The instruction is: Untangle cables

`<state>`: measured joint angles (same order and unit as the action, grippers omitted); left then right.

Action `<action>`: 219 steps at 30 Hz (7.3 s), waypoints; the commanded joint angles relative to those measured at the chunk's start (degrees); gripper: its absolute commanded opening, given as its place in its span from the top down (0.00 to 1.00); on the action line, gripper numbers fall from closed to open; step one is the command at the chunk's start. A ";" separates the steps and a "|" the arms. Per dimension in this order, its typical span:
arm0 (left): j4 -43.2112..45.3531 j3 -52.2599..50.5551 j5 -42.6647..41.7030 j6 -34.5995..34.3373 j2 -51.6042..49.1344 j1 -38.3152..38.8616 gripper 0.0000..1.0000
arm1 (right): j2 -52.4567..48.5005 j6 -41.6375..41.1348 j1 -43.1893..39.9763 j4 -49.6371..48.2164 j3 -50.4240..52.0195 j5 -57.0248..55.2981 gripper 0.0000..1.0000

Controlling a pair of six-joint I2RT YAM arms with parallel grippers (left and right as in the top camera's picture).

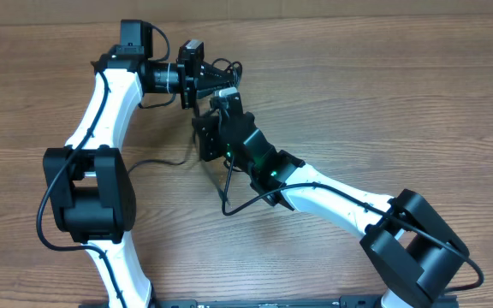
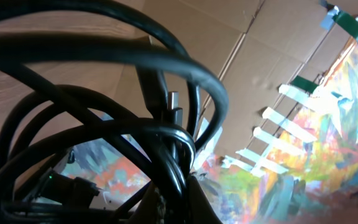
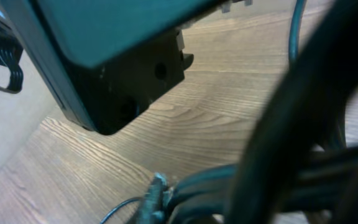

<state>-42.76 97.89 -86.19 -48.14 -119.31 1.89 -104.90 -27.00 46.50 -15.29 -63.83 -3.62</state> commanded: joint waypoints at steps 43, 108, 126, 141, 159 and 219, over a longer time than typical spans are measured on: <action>95.25 -23.87 -4.46 -20.02 1.55 11.08 0.96 | 32.13 30.25 -27.56 45.72 0.42 -10.03 0.92; -12.87 -13.62 79.30 29.73 6.86 8.63 0.70 | 14.69 3.72 -26.21 50.31 0.59 24.33 0.49; 2.97 -21.66 69.96 23.50 6.84 9.03 0.96 | 14.38 -8.44 -21.88 38.29 10.34 24.76 0.44; 5.90 -21.64 62.45 20.68 6.84 8.92 0.61 | 14.32 -12.22 -11.37 31.19 13.31 15.67 0.39; 7.04 -21.66 79.73 19.39 6.82 8.92 0.56 | 10.34 -12.26 -10.19 26.01 13.33 6.08 0.28; 7.89 -23.06 81.94 14.01 3.45 11.67 0.89 | 5.11 -13.70 -10.19 20.52 13.33 6.64 0.29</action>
<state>-34.92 75.66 -5.76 -33.41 -114.52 13.30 -99.66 -40.47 36.05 5.58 -50.85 3.62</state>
